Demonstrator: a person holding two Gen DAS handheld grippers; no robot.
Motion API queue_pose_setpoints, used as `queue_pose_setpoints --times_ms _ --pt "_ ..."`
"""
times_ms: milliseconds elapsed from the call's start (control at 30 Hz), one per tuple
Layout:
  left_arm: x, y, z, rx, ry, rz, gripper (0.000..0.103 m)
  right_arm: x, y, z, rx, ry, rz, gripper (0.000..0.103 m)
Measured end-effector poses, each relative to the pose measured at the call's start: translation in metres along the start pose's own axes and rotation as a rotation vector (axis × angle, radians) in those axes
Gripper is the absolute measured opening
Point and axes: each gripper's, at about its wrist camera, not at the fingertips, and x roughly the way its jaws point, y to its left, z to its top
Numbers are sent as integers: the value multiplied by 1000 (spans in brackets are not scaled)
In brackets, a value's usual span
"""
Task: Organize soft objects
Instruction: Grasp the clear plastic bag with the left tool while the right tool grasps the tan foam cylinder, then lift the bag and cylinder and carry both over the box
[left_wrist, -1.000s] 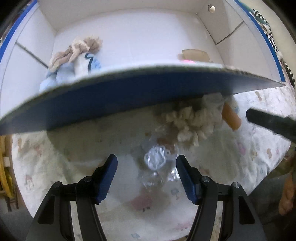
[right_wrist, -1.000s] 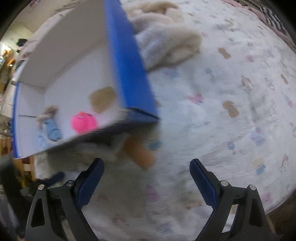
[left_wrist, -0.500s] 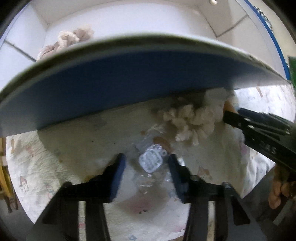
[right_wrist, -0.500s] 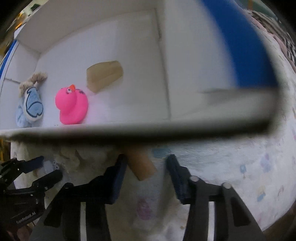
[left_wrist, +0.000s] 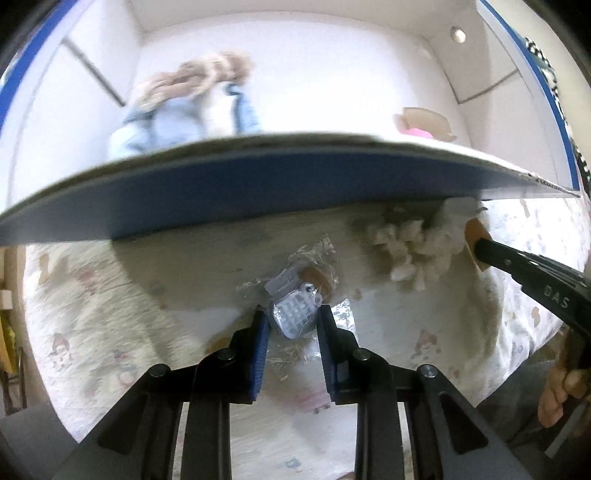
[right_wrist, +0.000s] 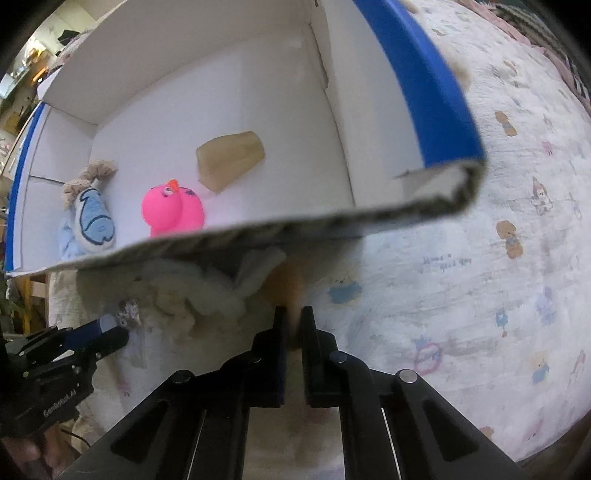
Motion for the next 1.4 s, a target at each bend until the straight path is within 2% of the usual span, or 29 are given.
queue_pose_setpoints --times_ms 67,367,500,533,600,667,833,1067,1167,1400 --pt "-3 4 -7 -13 -9 7 23 -11 -11 -15 8 -5 9 7" --pt "-19 26 -29 -37 -54 55 23 -53 4 -49 23 -58 57 7" --pt "-31 28 -40 -48 -90 80 23 -65 8 -52 16 -97 104 7" --pt "-34 25 -43 -49 -102 84 23 -72 4 -39 6 -104 109 7" --pt "-40 16 -50 -44 -127 96 23 -78 9 -40 -12 -118 117 7" --pt "-46 5 -56 -43 -151 110 23 -80 20 -41 -22 -129 124 7" --pt "-65 8 -69 -84 -206 130 23 -94 39 -48 -57 -178 157 7" --pt "-105 12 -97 -124 -285 149 23 -113 66 -52 -112 -286 216 7" --pt "-133 19 -100 -126 -321 149 23 -126 70 -51 -126 -346 236 7" --pt "-173 35 -80 -127 -408 154 23 -155 69 -46 -128 -485 270 7"
